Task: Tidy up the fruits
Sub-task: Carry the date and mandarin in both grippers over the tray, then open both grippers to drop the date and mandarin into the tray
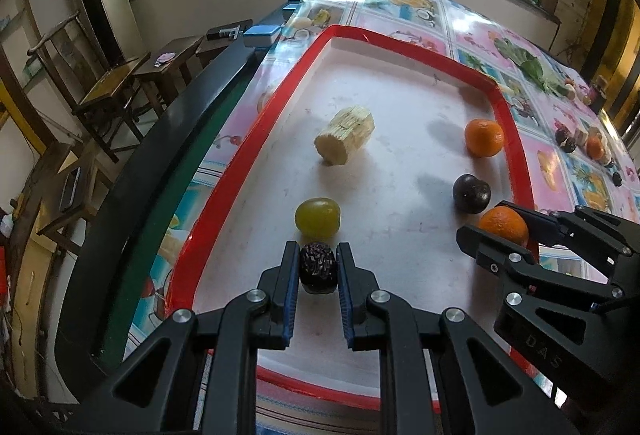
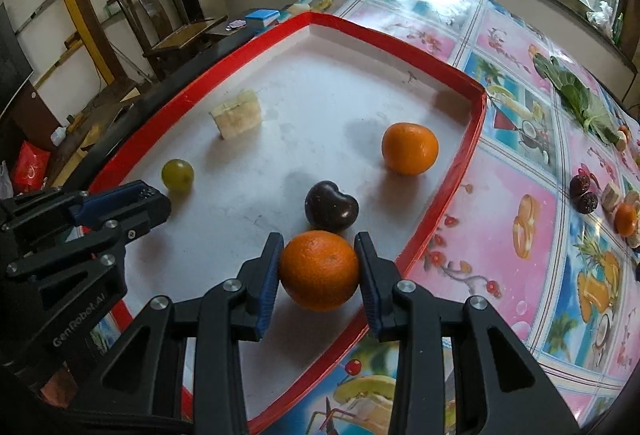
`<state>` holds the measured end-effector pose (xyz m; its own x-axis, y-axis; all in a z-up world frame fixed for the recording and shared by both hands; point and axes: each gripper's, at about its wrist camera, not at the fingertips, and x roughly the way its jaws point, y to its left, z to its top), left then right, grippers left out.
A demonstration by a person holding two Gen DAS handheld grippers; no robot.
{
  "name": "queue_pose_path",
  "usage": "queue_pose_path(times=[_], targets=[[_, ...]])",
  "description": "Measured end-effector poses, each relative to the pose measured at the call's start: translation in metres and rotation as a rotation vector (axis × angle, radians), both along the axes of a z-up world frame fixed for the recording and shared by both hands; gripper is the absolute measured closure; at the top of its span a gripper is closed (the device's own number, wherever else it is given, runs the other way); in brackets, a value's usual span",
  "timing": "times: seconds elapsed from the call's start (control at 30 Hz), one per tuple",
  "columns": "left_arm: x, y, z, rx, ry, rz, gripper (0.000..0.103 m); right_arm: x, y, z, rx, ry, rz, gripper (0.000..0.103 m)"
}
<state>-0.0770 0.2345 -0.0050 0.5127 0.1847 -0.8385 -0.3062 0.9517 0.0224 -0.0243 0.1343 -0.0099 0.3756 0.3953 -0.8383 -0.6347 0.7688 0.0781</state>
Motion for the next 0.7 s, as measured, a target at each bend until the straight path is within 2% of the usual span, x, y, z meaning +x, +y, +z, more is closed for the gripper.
queue_pose_path(times=[0.07,0.13,0.23,0.3,0.33,0.4,0.7], targets=[[0.001,-0.003,-0.001,0.010,0.007,-0.014,0.083,0.000,0.000,0.000,-0.001,0.004,-0.003,0.064],[0.003,-0.005,-0.001,0.018,0.016,-0.021,0.072,0.000,0.002,0.000,-0.005,0.006,-0.003,0.064],[0.000,-0.004,0.001,0.031,0.004,-0.004,0.066,0.000,0.001,0.002,0.009,0.013,0.000,0.053],[-0.001,-0.001,0.003,0.024,0.000,0.011,0.053,-0.001,0.002,0.005,0.008,-0.001,-0.001,0.044],[-0.001,0.000,0.005,0.027,-0.004,0.018,0.051,-0.001,0.001,0.008,0.005,-0.019,-0.009,0.043],[-0.002,0.001,0.008,0.024,-0.018,0.021,0.050,0.000,-0.002,0.011,0.017,-0.023,-0.016,0.038],[0.000,-0.003,0.018,0.031,-0.034,0.013,0.050,0.003,-0.012,0.023,0.057,-0.035,-0.040,0.038]])
